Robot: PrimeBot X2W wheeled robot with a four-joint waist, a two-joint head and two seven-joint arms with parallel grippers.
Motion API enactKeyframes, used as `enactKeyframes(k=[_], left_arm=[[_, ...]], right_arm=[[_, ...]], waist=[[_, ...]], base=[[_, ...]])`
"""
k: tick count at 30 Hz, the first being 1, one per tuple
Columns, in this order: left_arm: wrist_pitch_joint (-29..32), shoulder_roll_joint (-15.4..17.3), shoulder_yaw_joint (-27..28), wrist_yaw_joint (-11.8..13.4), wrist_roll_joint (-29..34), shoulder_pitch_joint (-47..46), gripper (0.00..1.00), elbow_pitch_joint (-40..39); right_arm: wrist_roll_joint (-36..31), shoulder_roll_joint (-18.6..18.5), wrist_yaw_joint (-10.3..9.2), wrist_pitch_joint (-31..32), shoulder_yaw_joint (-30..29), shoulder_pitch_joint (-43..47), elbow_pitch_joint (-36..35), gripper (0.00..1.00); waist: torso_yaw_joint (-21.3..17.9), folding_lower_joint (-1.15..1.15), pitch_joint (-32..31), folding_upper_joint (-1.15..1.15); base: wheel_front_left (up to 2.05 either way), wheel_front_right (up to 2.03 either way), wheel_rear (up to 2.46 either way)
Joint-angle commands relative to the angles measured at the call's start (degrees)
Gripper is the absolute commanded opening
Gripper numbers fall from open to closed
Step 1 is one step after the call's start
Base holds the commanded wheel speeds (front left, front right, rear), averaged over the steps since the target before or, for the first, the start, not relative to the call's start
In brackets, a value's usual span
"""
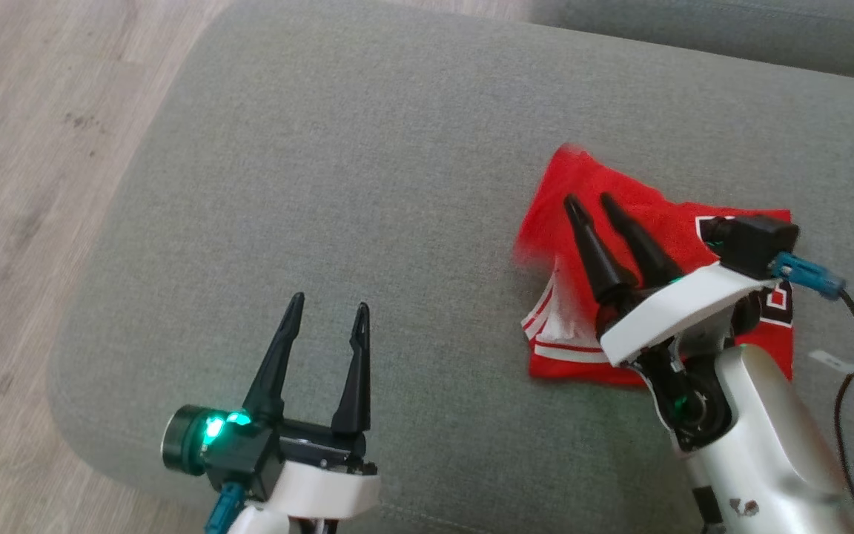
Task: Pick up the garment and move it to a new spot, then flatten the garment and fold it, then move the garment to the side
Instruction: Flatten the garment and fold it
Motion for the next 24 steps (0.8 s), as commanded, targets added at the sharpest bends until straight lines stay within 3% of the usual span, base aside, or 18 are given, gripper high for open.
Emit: enactKeyframes(k=[1, 7, 14, 17, 24], left_arm=[[-0.30, -0.37, 1.22, 0.42, -0.57, -2.80, 1.00, -1.48], [-0.30, -0.38, 1.85, 1.02, -2.02, -2.74, 1.00, -1.12], [-0.30, -0.38, 4.29, 1.60, -3.25, -0.88, 1.00, 0.73], [-0.30, -0.38, 5.49, 1.99, -3.39, 0.50, 1.00, 1.71], [-0.30, -0.39, 7.86, 1.38, -1.63, 3.57, 1.00, 4.26]], right_arm=[[0.42, 0.93, -0.04, -2.03, 0.88, -2.74, -1.76, 1.00], [-2.90, 0.23, -0.04, -10.10, -1.90, -2.08, -1.35, 1.00], [-9.09, -6.11, -0.04, -21.34, -6.80, 4.83, -1.28, 1.00], [-14.78, -8.37, -0.04, -23.49, -7.81, 9.01, -0.36, 1.00], [-20.76, -5.48, -0.04, -23.95, -12.04, 18.48, -2.65, 1.00]], waist=[[-0.04, 0.00, 0.08, 0.00], [-3.57, 0.00, -2.21, 0.00], [-9.14, 0.00, -6.73, 0.00], [-10.80, 0.00, -8.90, 0.00], [-13.15, 0.00, -12.27, 0.00]], base=[[0.00, 0.00, 0.00], [0.00, 0.00, 0.00], [0.00, 0.00, 0.00], [0.00, 0.00, 0.00], [0.00, 0.00, 0.00]])
